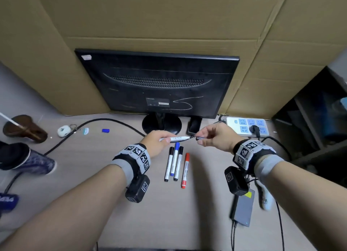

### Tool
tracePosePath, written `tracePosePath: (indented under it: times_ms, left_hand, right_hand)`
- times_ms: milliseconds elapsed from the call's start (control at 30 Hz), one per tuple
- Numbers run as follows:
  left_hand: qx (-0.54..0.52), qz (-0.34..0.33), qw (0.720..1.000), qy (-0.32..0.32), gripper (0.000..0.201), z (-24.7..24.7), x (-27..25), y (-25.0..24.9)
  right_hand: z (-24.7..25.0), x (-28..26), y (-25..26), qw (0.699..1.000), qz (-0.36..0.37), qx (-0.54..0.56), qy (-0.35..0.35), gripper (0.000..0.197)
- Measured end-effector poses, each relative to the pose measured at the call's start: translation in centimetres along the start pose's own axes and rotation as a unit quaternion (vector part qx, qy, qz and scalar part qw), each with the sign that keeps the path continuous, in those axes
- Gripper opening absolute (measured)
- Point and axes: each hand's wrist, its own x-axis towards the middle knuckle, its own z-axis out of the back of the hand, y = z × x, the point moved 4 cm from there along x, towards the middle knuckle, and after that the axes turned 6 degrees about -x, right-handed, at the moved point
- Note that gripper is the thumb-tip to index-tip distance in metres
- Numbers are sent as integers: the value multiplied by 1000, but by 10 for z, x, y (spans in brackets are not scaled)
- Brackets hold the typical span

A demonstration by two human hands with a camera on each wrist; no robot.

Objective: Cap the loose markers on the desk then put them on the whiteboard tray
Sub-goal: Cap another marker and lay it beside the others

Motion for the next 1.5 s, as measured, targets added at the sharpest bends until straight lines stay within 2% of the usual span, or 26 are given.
tracePosePath:
  times_ms: [533,733,933,1100,1333,1500]
  left_hand:
    - [1,-22,999,-23,32,2,-36,-13]
    - [-9,-41,999,-23,30,-4,-39,-24]
    - [-33,-32,998,-34,22,-4,-34,-21]
    - [-49,-25,998,-39,24,-4,-34,-20]
    - [-60,-15,997,-37,24,-12,-36,-15]
    - [-90,-10,996,-19,23,-11,-38,-11]
  right_hand:
    - [-2,-30,35,999,31,38,20,21]
    - [-1,-34,38,998,43,8,36,18]
    - [2,-35,47,997,55,19,41,9]
    - [2,-36,60,996,62,52,47,12]
    - [-8,-32,53,998,46,30,43,13]
    - [-10,-27,52,997,44,62,28,11]
